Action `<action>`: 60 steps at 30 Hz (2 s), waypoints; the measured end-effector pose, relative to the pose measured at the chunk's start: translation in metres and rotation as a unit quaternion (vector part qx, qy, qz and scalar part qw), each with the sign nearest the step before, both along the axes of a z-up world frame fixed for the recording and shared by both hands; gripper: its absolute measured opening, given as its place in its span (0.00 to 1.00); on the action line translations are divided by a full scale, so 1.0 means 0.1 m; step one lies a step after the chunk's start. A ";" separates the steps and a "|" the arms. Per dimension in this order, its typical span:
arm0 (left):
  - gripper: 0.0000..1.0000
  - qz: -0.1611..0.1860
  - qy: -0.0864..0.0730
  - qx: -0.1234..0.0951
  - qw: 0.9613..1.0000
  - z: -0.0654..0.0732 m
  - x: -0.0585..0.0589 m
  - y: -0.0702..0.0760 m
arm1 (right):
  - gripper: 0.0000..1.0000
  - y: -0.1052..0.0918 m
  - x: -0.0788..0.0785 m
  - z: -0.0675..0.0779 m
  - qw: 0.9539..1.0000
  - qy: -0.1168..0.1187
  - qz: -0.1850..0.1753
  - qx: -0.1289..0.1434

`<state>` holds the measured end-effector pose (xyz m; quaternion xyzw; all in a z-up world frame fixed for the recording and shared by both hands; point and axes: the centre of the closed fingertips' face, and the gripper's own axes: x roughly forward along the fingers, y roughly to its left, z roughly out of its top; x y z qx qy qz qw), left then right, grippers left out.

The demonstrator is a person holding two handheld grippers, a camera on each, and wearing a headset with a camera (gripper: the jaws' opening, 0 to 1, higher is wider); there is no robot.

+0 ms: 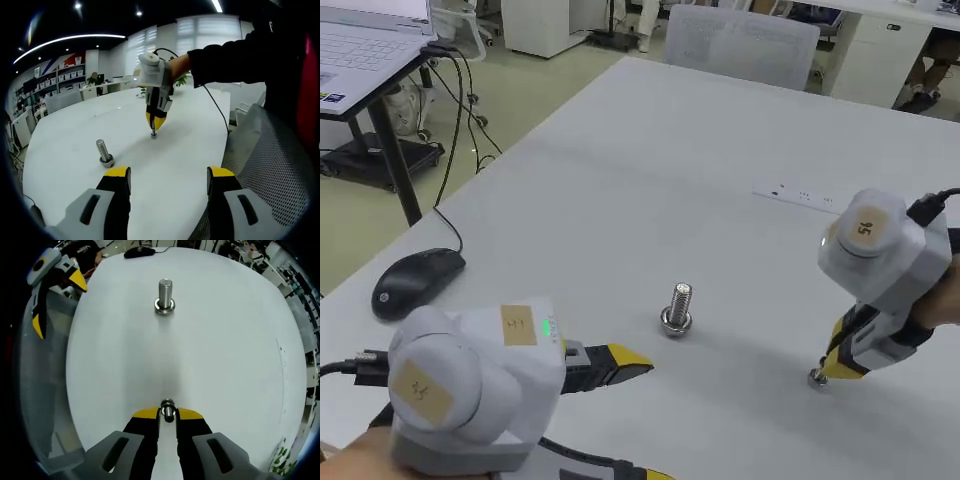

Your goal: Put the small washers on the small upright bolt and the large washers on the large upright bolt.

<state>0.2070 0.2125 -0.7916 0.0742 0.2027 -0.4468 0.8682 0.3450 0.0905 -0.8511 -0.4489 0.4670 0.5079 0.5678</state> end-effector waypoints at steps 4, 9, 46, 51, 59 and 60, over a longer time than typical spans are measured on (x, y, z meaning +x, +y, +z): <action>0.61 0.001 0.002 0.001 1.000 -0.01 0.00 0.00 | 0.13 0.00 0.00 -0.05 1.000 0.001 0.001 -0.002; 0.61 0.002 0.003 0.001 1.000 -0.01 0.00 0.00 | 0.13 -0.02 0.00 -0.11 1.000 0.001 0.003 -0.005; 0.61 0.007 0.007 0.003 1.000 -0.02 0.01 0.02 | 0.25 0.03 0.02 -0.12 0.998 -0.025 -0.020 0.047; 0.61 0.007 0.008 0.000 1.000 -0.01 0.01 0.01 | 0.29 0.01 0.01 -0.08 0.997 -0.030 -0.036 0.063; 0.61 0.003 0.011 -0.002 1.000 -0.01 0.00 0.01 | 0.35 -0.02 -0.02 0.02 0.993 -0.051 -0.055 0.094; 0.61 0.003 0.011 -0.002 1.000 -0.01 0.00 0.01 | 0.36 -0.03 -0.03 0.04 0.992 -0.054 -0.057 0.098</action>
